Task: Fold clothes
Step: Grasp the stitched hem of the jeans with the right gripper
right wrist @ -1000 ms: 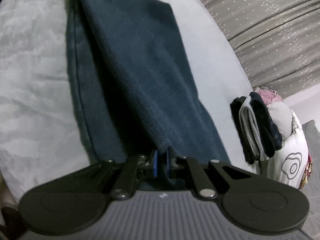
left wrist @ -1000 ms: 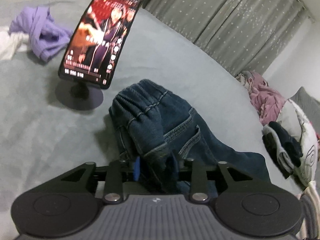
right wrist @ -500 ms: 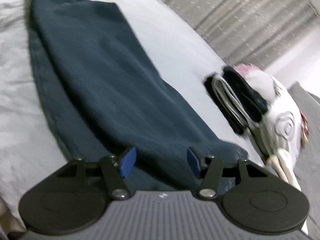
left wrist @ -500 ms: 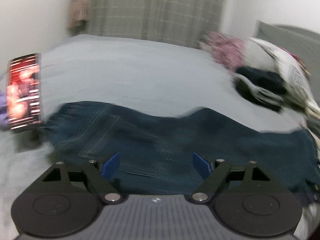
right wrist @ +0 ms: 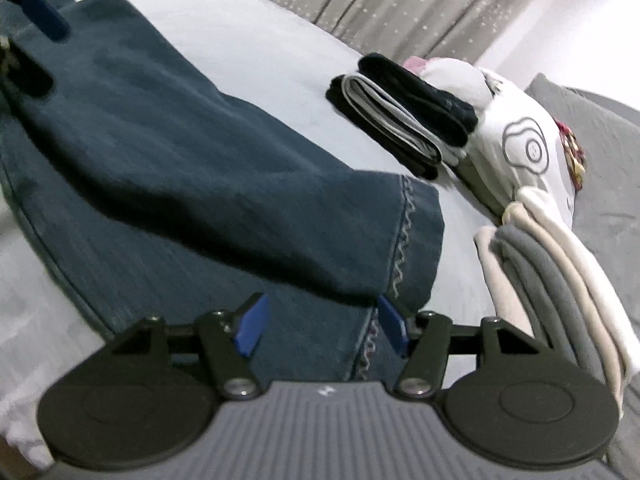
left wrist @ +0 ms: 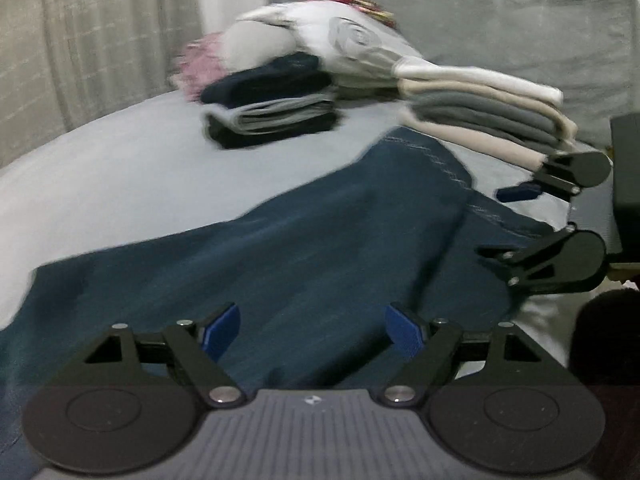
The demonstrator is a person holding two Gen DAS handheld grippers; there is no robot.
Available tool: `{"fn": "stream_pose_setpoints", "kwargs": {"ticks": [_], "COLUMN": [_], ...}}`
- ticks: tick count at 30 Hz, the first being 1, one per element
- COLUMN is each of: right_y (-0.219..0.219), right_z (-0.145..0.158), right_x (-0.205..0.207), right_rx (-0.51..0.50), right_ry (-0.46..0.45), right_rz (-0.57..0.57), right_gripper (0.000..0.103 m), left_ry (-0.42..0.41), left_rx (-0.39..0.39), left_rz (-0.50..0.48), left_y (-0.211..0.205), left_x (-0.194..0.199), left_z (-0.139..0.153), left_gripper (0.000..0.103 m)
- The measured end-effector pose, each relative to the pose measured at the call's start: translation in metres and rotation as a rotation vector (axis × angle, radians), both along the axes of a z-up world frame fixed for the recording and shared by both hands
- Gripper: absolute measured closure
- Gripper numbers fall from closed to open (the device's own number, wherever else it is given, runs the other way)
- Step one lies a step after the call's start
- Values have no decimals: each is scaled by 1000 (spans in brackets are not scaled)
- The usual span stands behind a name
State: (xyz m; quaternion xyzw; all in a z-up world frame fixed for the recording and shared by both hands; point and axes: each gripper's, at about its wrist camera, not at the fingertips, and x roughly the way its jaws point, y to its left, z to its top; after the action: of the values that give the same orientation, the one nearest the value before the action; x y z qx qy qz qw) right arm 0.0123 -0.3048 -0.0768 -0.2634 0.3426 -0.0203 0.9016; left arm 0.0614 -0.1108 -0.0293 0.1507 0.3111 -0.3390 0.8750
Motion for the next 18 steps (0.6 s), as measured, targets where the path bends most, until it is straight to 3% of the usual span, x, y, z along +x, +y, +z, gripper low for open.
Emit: {"fn": "stream_pose_setpoints", "kwargs": {"ticks": [8, 11, 14, 16, 18], "right_y": [-19, -28, -41, -49, -55], "right_z": [0, 4, 8, 9, 9], "right_x": [-5, -6, -7, -7, -7], "right_rx": [101, 139, 209, 252, 276], "right_ry": [-30, -48, -57, -58, -57], "right_rz": [-81, -110, -144, -160, -171], "right_gripper": [38, 35, 34, 34, 33], "left_ry": [27, 40, 47, 62, 123], "left_rx": [37, 54, 80, 76, 0], "left_rz": [-103, -135, -149, -132, -78], "left_y": [-76, -100, -115, -117, -109], "left_x": [28, 37, 45, 53, 68], "left_z": [-14, -21, -29, -33, -34], "left_gripper": [23, 29, 47, 68, 79]}}
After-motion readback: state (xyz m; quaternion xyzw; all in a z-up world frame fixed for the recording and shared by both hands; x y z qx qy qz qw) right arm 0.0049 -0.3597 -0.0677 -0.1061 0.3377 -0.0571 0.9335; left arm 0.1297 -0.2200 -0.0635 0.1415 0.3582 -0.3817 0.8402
